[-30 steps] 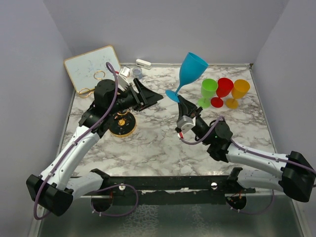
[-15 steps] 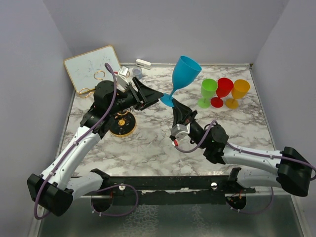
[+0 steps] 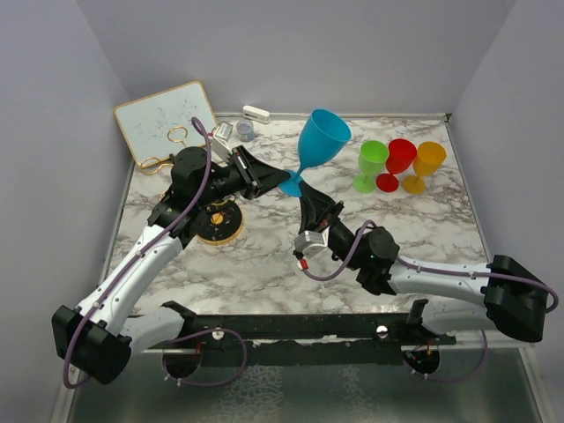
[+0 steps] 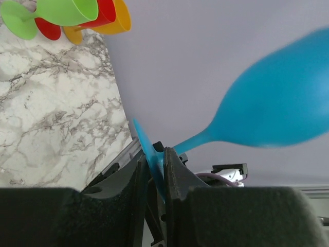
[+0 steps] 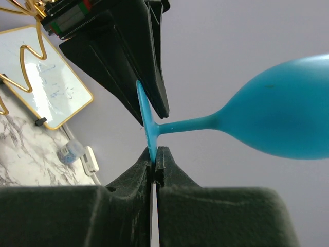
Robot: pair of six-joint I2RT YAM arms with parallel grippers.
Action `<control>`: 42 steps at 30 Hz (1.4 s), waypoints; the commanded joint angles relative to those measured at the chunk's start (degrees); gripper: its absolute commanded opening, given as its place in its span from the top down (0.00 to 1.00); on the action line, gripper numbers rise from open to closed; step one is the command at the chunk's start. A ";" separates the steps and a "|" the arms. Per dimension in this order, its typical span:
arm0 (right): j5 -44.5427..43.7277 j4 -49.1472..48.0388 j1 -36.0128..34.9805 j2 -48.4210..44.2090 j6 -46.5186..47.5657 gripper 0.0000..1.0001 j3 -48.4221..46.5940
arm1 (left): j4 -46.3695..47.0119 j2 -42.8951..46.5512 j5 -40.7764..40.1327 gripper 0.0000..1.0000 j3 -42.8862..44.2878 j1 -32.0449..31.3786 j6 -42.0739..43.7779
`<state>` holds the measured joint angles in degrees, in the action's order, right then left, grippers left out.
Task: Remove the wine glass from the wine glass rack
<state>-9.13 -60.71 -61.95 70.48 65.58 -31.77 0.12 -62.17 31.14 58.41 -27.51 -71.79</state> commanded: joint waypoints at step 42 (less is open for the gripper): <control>48.12 80.50 41.26 -3.17 -85.95 0.65 -51.34 | -22.41 11.35 -23.85 1.00 10.81 -0.62 32.36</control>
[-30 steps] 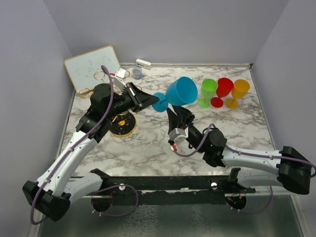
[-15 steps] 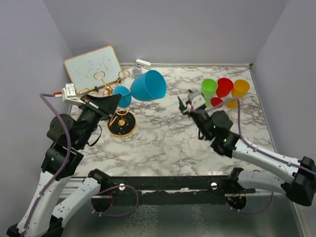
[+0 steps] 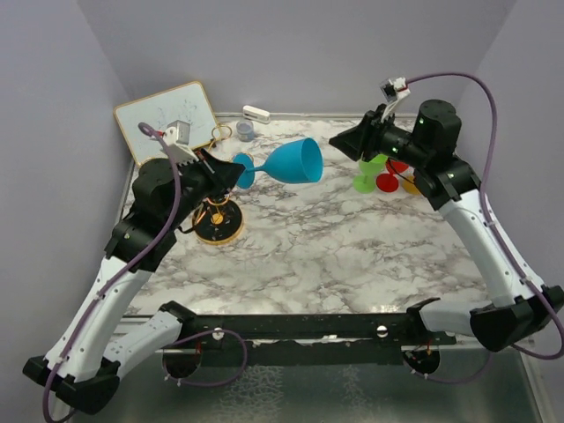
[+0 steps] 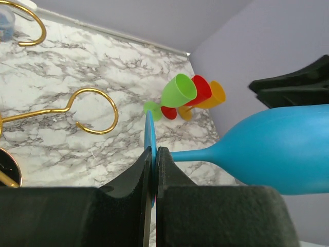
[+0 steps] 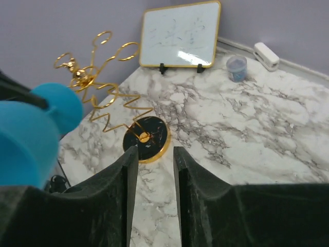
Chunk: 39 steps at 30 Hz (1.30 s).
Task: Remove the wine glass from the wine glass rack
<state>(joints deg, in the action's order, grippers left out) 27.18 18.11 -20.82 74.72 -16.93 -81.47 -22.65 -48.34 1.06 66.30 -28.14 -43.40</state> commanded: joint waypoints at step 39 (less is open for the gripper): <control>15.22 6.60 0.12 -6.57 -1.11 0.79 0.92 | 9.93 -11.98 15.51 1.00 3.68 -0.06 1.43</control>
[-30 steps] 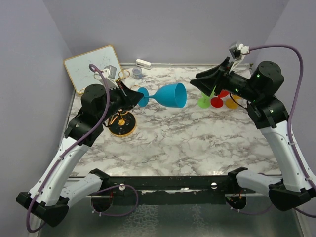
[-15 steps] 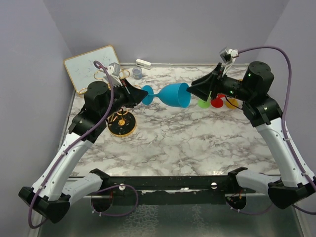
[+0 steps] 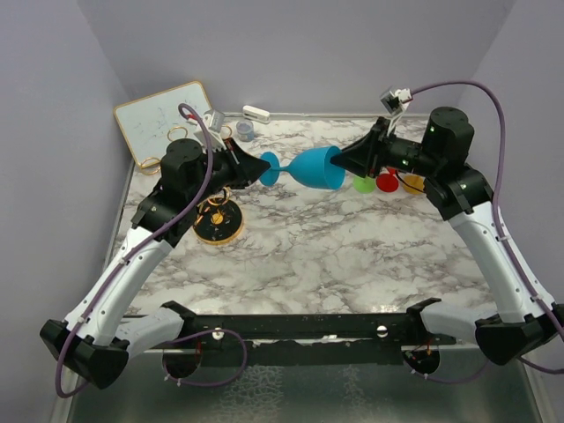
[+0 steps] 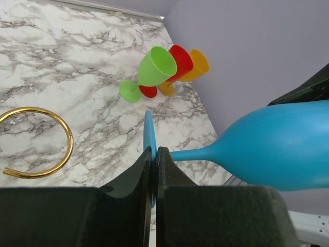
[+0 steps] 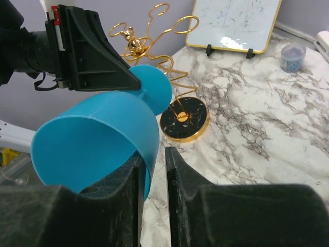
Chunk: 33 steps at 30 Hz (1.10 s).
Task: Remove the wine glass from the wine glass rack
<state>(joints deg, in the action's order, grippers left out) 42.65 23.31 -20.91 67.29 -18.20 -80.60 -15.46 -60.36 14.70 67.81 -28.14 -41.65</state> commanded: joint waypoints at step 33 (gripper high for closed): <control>-43.13 14.96 0.16 5.98 -4.67 0.99 -2.93 | -9.77 8.98 -22.44 0.43 3.04 -0.07 4.31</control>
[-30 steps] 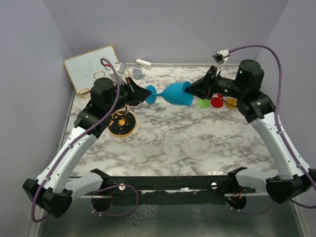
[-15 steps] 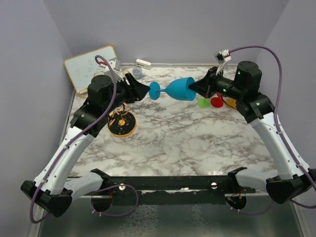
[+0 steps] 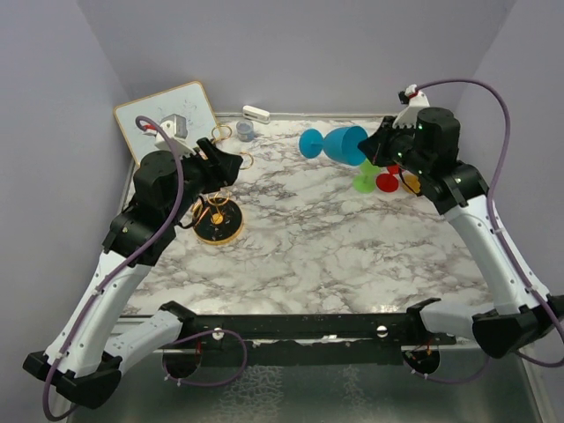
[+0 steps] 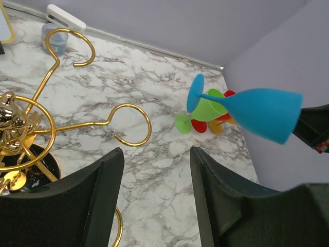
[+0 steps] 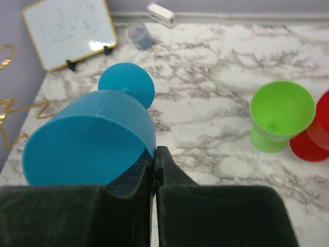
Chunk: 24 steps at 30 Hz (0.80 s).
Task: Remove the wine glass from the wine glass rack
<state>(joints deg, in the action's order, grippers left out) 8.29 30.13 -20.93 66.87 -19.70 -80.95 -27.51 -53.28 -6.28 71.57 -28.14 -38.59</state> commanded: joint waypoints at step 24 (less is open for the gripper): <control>-30.57 33.35 0.47 20.45 -20.71 0.99 -7.94 | 3.43 0.62 0.09 0.44 -1.79 -0.07 2.46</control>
<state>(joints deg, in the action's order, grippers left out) -18.02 58.02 -20.88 87.88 -37.67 -90.43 -26.02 -52.95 -6.76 69.82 -28.14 -37.30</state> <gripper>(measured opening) 0.017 0.565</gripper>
